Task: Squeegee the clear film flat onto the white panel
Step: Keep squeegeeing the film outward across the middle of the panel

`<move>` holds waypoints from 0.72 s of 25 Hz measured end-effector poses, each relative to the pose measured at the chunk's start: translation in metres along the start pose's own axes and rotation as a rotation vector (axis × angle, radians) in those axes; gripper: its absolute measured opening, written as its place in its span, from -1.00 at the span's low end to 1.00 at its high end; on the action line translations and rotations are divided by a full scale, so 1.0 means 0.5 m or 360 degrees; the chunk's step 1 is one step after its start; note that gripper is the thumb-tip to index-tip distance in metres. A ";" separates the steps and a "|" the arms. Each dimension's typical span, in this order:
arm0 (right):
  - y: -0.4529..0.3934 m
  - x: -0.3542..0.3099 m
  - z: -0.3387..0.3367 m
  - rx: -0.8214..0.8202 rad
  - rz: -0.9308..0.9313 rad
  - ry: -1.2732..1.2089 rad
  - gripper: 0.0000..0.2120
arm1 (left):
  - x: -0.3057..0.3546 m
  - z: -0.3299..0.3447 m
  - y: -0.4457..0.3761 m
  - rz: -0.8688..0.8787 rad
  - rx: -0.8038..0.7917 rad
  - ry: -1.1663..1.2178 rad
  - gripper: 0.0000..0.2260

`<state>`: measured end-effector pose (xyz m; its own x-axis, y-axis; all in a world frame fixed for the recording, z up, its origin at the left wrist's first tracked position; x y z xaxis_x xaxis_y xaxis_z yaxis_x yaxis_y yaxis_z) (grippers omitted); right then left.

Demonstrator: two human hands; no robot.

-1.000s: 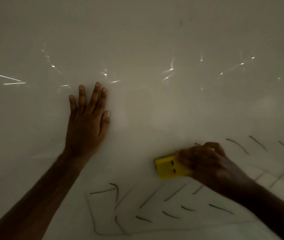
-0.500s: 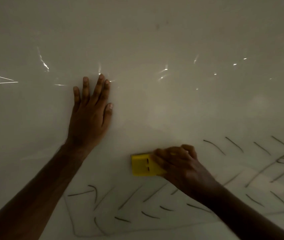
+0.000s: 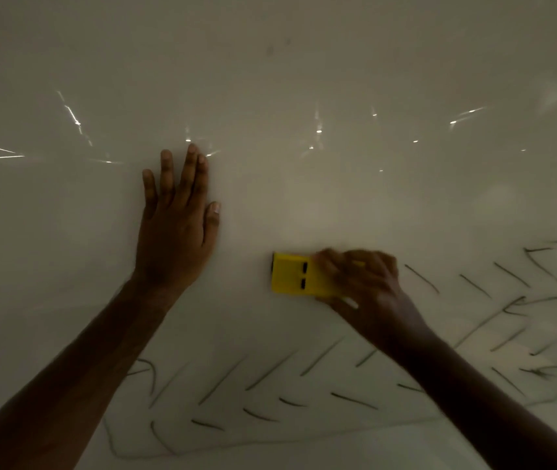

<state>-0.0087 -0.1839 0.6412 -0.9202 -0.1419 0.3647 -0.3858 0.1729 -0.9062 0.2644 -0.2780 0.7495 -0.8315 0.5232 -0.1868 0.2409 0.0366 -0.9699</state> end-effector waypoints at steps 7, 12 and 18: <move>0.129 0.092 -0.050 -0.0122 -0.0117 0.0063 -0.49 | 0.056 0.022 -0.006 0.0027 -0.0015 -0.0015 -0.41; 0.021 0.148 -0.061 0.0111 0.0323 0.0005 -0.44 | 0.116 0.041 -0.032 -0.0004 -0.0005 0.0000 -0.39; 0.174 0.118 -0.050 -0.0103 -0.0161 0.0058 -0.49 | 0.180 0.065 -0.050 0.0039 0.0001 -0.0031 -0.39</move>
<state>-0.0983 -0.1530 0.5892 -0.8777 -0.1262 0.4622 -0.4792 0.2223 -0.8491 0.1676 -0.2594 0.7520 -0.8351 0.5070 -0.2134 0.2609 0.0236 -0.9651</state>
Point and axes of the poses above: each hand's wrist, its own y-axis away from the middle knuckle, its own z-axis out of the palm, x = y × z, the point moved 6 cm from there along -y, towards the middle knuckle, and after that the axes turned 7 degrees about y, right-handed, at the moved point
